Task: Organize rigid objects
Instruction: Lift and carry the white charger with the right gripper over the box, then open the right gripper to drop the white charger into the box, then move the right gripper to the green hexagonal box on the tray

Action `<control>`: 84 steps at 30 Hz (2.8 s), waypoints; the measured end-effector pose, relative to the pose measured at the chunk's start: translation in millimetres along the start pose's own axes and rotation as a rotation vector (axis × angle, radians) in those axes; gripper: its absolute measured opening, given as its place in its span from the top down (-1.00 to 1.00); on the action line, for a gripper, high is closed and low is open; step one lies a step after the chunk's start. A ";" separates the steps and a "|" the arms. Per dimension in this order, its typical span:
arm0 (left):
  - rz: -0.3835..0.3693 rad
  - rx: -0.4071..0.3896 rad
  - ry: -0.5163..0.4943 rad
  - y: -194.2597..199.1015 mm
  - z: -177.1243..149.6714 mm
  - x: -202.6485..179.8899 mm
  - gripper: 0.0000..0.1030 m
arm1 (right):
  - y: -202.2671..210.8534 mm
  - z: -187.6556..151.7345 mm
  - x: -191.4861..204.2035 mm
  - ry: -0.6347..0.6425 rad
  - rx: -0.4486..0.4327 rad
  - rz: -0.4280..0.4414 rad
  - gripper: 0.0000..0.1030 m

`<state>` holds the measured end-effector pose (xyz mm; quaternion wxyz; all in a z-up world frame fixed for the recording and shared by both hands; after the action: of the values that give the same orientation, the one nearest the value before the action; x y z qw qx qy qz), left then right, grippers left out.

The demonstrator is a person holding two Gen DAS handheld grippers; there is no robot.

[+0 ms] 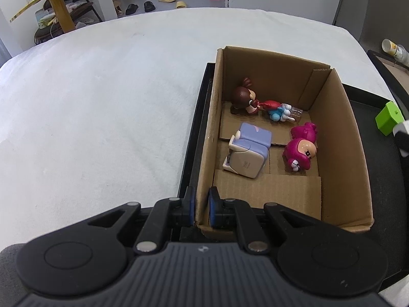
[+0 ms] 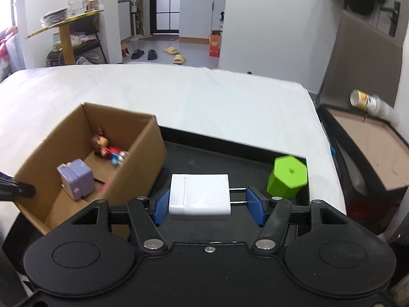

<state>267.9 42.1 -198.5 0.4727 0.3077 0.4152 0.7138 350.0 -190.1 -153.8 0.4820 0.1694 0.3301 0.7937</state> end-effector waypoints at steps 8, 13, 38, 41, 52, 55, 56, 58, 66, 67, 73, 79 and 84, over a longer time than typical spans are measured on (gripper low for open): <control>-0.018 -0.009 0.020 -1.5 -0.5 1.8 0.81 | 12.5 24.5 24.9 0.084 -0.015 0.011 -0.18; -0.034 -0.006 0.039 -1.5 0.1 4.3 0.81 | 13.9 36.1 41.9 0.125 -0.019 0.020 -0.18; -0.122 -0.017 0.131 -2.8 -2.3 14.0 0.80 | -20.0 57.9 139.9 0.354 0.057 0.116 -0.18; -0.131 -0.015 0.138 -3.1 -2.1 15.1 0.80 | -26.2 57.0 142.1 0.326 0.072 0.130 -0.18; -0.159 -0.001 0.163 -4.4 -1.3 16.5 0.78 | -37.8 52.1 147.8 0.303 0.098 0.134 -0.24; -0.160 -0.001 0.163 -4.8 -1.2 16.9 0.78 | -31.3 53.4 145.9 0.316 0.096 0.131 -0.24; -0.158 -0.002 0.164 -4.9 -1.2 16.8 0.78 | -28.2 53.3 144.8 0.319 0.094 0.131 -0.24; -0.155 -0.004 0.162 -5.0 -1.3 16.8 0.78 | -21.9 53.6 141.6 0.316 0.094 0.132 -0.25; -0.146 -0.009 0.152 -4.1 -1.8 15.0 0.79 | 0.3 55.1 115.0 0.287 0.084 0.107 -0.34; -0.145 -0.009 0.151 -4.0 -1.8 14.6 0.79 | 3.2 55.1 110.6 0.283 0.084 0.102 -0.34; -0.133 -0.013 0.142 -3.2 -1.8 13.2 0.79 | 11.1 57.3 91.0 0.264 0.073 0.083 -0.37; -0.119 -0.017 0.131 -3.1 -2.2 11.5 0.79 | 13.5 50.7 62.3 0.224 0.065 0.050 -0.52; -0.107 -0.015 0.120 -3.4 -1.7 9.9 0.80 | 7.7 39.0 36.9 0.198 0.079 0.017 -0.52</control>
<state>264.3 51.5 -201.7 0.4867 0.2381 0.4534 0.7077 350.2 -146.1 -122.0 0.4333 0.1116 0.4056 0.7971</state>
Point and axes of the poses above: each gripper's, at about its wrist camera, not at the fingertips, and y roughly against the way its jaws point, x to its left, z to its top, the point moved 7 cm from there along -y, roughly the way its jaws point, and after that the axes turned 2 degrees about y, right-handed, at the moved point
